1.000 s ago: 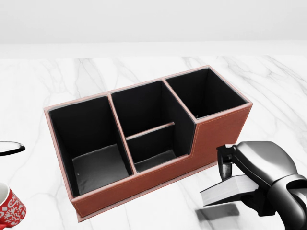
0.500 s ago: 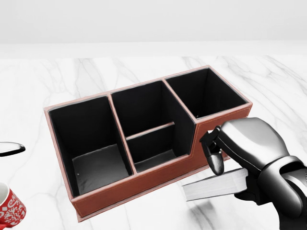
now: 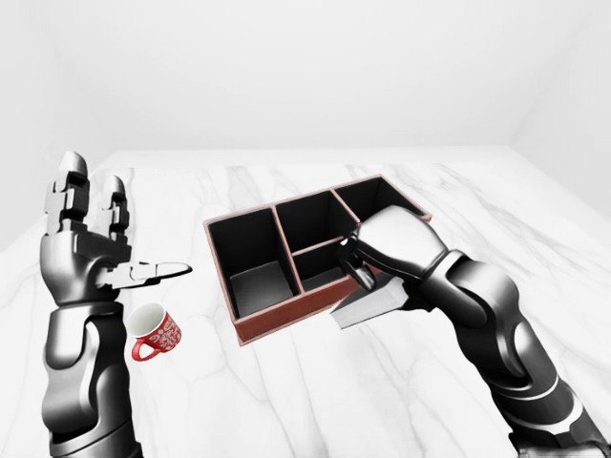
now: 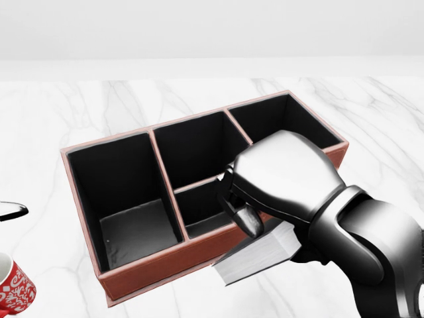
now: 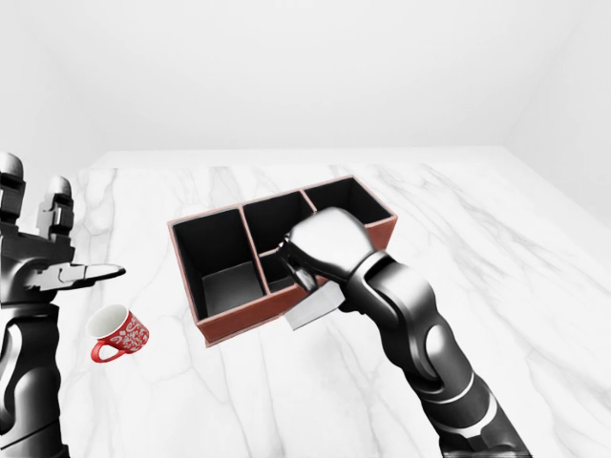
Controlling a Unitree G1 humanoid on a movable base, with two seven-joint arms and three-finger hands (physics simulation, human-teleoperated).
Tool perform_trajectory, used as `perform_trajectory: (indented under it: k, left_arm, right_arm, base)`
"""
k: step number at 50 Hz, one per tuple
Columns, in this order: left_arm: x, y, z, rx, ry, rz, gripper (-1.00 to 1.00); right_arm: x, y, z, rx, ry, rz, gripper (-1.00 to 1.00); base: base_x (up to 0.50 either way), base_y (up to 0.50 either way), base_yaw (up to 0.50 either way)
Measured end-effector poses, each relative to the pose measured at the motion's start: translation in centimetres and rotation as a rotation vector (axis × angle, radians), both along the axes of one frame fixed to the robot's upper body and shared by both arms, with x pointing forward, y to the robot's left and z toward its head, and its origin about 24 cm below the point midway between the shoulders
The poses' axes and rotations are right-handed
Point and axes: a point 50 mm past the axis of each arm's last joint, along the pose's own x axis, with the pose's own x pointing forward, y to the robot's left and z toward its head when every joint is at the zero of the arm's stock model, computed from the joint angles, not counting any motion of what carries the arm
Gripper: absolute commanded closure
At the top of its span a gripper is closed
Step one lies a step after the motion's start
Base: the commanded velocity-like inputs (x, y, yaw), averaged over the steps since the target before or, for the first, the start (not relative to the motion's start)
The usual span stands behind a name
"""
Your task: Pick up the book and place it in the left compartment of the caddy.
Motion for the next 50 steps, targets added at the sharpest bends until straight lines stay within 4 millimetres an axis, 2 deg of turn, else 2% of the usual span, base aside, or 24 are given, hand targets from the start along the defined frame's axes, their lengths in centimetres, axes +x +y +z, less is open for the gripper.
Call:
perform_trajectory:
  k: [14, 35, 50]
  left_arm:
    - [-0.3, 0.5, -0.4, -0.016, 0.012, 0.006, -1.00]
    - [-0.5, 0.9, -1.0, -0.031, 0.029, 0.007, -1.00]
    - [-0.8, 1.1, -1.3, -0.042, 0.036, 0.006, -1.00]
  right_arm:
    - [0.4, 2.8, 1.9, 0.015, -0.073, 0.089, 1.00]
    - [2.9, 5.5, 5.6, 0.193, -0.154, 0.018, 1.00]
    - [3.4, 7.7, 7.1, 0.273, -0.154, 0.015, 1.00]
  base:
    - [0.00, 0.00, 0.00]
    - [0.00, 0.00, 0.00]
    - [0.00, 0.00, 0.00]
